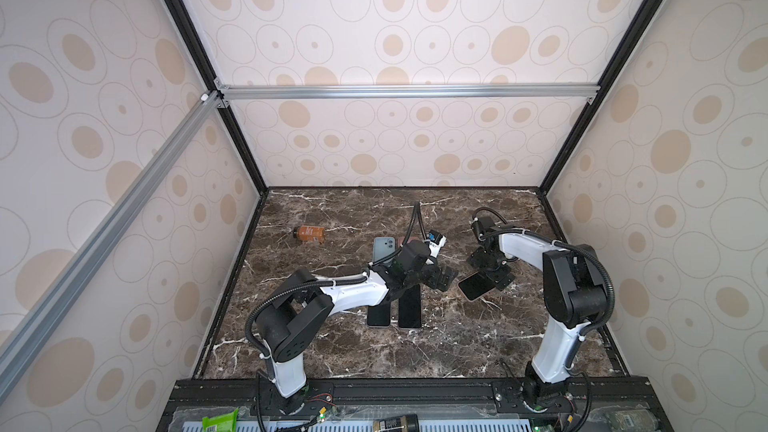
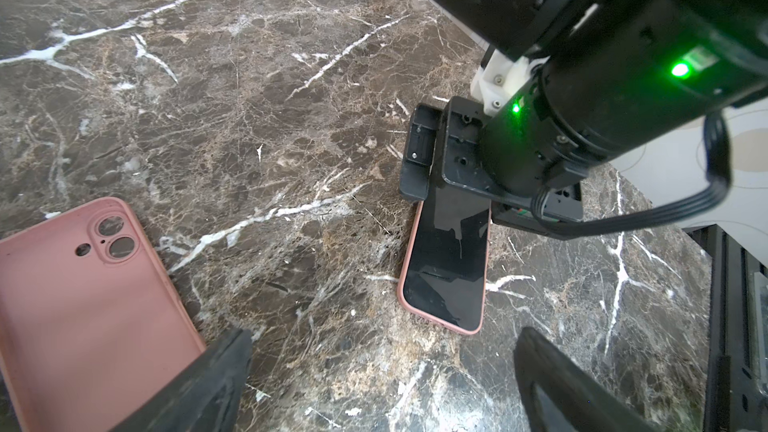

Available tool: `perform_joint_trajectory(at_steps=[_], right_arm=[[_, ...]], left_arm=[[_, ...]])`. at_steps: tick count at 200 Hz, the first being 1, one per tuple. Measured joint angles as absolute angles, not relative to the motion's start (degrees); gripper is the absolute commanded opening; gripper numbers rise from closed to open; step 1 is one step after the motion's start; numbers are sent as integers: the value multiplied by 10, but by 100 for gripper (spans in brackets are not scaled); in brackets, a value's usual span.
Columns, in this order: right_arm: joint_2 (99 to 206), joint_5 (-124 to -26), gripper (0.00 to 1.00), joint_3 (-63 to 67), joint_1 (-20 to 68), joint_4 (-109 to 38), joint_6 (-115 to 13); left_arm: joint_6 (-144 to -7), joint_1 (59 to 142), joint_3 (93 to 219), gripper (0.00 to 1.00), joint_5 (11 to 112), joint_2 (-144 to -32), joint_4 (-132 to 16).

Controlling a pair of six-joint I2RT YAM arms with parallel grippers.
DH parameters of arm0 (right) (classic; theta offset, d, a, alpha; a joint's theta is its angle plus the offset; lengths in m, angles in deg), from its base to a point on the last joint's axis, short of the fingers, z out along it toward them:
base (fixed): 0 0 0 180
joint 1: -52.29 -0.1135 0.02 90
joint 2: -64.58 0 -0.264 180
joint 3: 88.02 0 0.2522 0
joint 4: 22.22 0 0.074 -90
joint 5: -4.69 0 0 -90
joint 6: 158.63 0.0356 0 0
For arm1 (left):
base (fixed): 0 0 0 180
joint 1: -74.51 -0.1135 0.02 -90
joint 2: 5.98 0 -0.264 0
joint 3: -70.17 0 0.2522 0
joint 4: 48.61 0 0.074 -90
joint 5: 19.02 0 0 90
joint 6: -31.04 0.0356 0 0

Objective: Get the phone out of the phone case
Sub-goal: 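Lower the right gripper onto the pink-edged cased phone while left gripper approaches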

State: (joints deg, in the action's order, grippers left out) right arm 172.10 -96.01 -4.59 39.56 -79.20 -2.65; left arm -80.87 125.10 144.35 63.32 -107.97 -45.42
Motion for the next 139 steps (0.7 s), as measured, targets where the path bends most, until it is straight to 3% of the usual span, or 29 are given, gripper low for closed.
perform_joint_trajectory(at_steps=[83,110,139], right_arm=[[1723,-949,86,-48,396,-777,-22],[1712,-940,75,-65,399,-758,-24],[1692,-920,74,-86,406,-741,-51]], left_arm=[[-809,1251,1462,99,638,-1083,-491],[-813,1251,1477,99,634,-1093,-501],[-823,1251,1509,97,624,-1120,-522]])
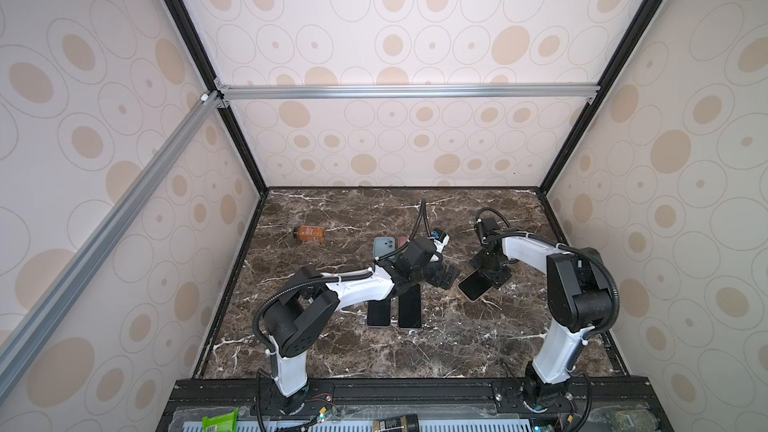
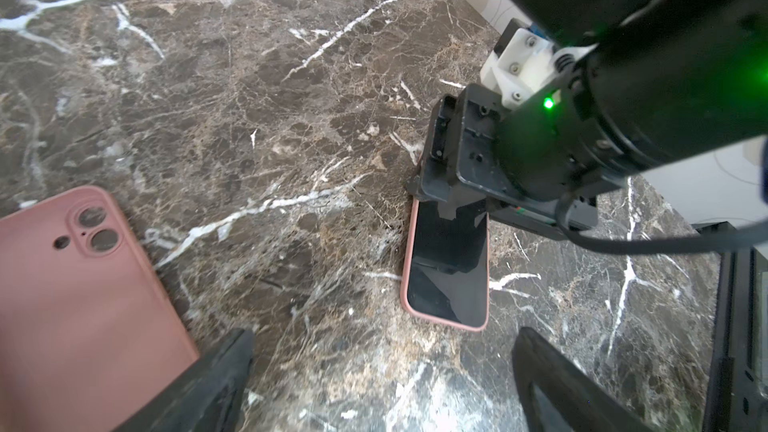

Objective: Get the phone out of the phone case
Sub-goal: 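Lower the right gripper onto the pink-edged cased phone while left gripper approaches, then grasp the pink case edge with the left gripper while right holds the phone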

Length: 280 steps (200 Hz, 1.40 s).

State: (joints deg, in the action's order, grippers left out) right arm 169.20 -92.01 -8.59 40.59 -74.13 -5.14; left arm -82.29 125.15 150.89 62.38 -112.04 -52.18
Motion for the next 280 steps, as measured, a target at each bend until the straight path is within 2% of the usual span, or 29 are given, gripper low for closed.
perform_joint_trajectory(at_steps=[33,60,129,189,244,280], right_arm=[[1663,-883,73,-117,421,-714,-94],[1623,-841,73,-165,437,-677,-134],[1548,-688,73,-270,523,-561,-221],[1542,-599,73,-304,563,-492,-230],[1545,-562,73,-321,572,-443,-220],[1545,-552,73,-328,576,-427,-213]], left_arm=[[-838,1251,1543,95,611,-1156,-543],[-853,1251,1573,89,594,-1186,-560],[-881,1251,1606,89,523,-1241,-578],[-931,1251,1615,78,423,-1279,-550],[-964,1251,1640,58,375,-1310,-529],[-972,1251,1649,49,363,-1311,-525]])
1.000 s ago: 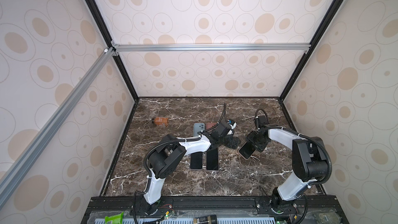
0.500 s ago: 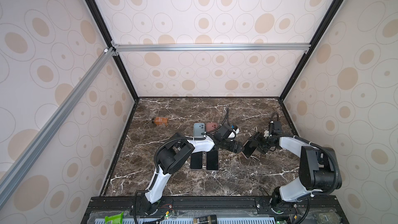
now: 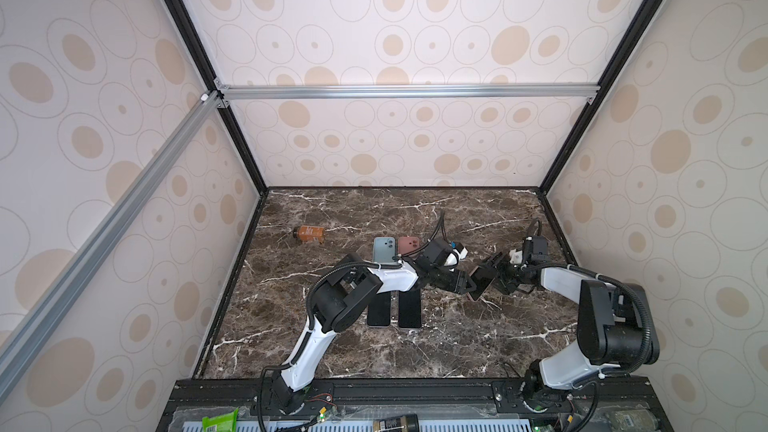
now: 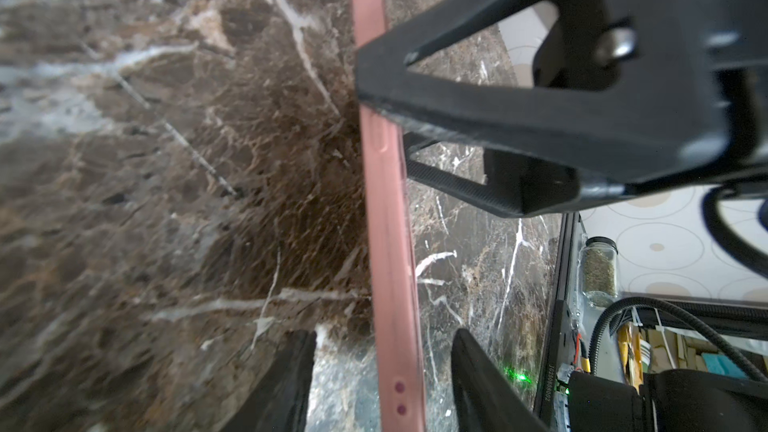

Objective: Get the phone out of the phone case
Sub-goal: 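Grasp the pink case edge with the left gripper while right holds the phone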

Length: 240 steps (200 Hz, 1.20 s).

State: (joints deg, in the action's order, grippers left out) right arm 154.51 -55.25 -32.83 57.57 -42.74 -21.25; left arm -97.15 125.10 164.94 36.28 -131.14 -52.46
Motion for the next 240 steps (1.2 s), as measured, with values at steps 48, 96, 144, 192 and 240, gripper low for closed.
perform_joint_trajectory(at_steps=[48,96,144,192,240], right_arm=[[1546,-542,73,-336,576,-406,-203],[1546,-540,73,-339,576,-398,-195],[1546,-535,75,-344,578,-387,-185],[1535,-538,99,-343,578,-394,-186],[1427,-588,100,-319,578,-525,-204]], left_arm=[[-980,1251,1650,35,355,-1312,-518],[-990,1251,1650,24,348,-1314,-506],[-1007,1246,1650,4,351,-1318,-510],[-1000,1247,1660,0,351,-1319,-520],[-944,1247,1717,0,384,-1313,-602]])
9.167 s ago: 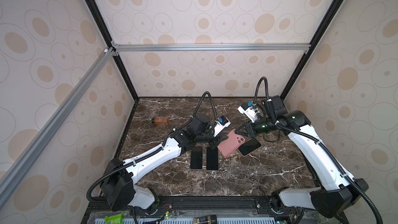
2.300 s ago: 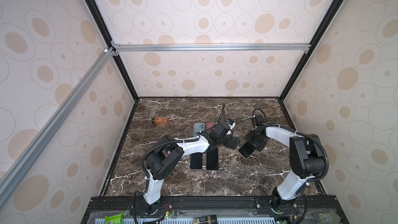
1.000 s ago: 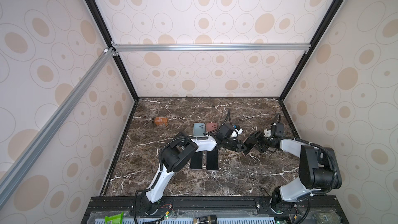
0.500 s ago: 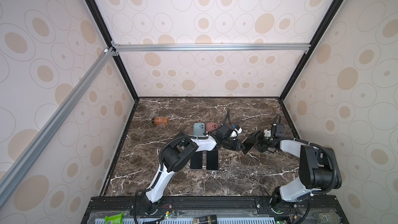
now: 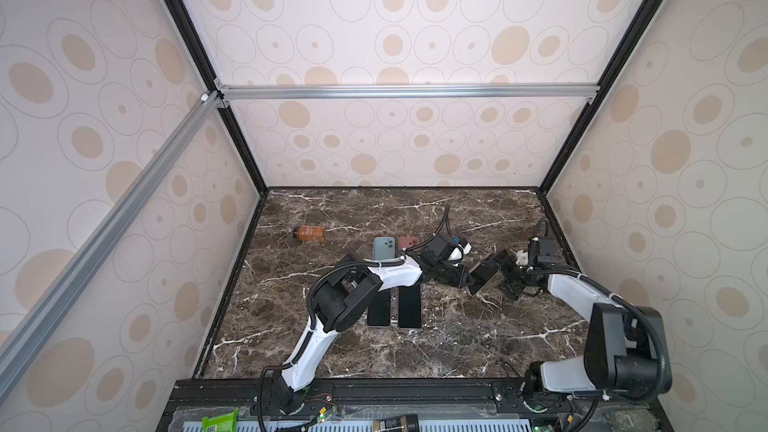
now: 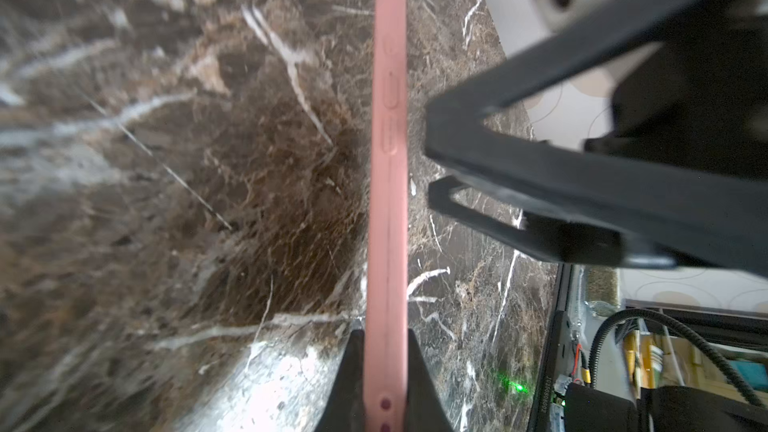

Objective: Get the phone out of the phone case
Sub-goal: 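Grasp the pink case edge with the left gripper while right holds the phone, then lift the cased phone upright off the table with both grippers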

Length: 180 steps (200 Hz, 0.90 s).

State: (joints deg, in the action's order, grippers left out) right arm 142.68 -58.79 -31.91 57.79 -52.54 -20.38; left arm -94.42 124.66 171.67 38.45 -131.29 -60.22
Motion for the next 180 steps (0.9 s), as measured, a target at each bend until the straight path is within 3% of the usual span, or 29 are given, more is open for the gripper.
perform_joint_trajectory(at_steps=[57,113,180], right_arm=[[1261,-626,97,-220,579,-557,-252],[1219,-623,93,-214,579,-501,-312],[1247,-445,98,-154,570,-469,-435]], left_arm=[[-892,1211,1722,0,410,-1214,-633],[-835,1166,1669,0,452,-1059,-588],[-723,1167,1575,0,482,-979,-555]])
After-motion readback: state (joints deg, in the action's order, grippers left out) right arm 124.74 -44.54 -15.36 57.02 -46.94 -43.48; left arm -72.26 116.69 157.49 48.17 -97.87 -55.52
